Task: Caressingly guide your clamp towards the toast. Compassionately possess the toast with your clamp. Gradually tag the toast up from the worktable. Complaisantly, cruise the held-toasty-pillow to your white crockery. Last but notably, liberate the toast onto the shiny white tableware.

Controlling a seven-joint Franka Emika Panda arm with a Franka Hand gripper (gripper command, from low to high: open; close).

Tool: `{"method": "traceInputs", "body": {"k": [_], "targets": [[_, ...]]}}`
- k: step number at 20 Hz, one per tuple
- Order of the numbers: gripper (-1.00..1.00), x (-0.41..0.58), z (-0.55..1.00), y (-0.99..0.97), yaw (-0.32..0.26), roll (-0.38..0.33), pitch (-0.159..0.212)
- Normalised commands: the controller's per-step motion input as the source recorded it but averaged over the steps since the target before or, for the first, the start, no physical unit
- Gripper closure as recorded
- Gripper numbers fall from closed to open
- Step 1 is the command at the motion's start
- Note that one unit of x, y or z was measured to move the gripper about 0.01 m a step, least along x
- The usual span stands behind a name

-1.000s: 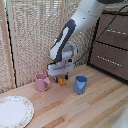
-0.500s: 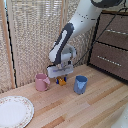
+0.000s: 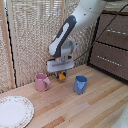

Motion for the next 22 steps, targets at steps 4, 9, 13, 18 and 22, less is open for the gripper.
{"method": "traceInputs", "body": {"k": [4,9,13,18,22], "targets": [[1.00,-0.119,0.88,0.21,-0.114,0.077,0.000],[1.00,-0.418,0.70,0.38,-0.040,0.107,0.001],[1.00,-0.605,0.44,0.60,0.000,0.085,0.022],[1.00,-0.582,0.35,0.67,0.000,0.064,0.029],[1.00,-0.562,0.20,0.80,0.000,0.009,0.004]]}}
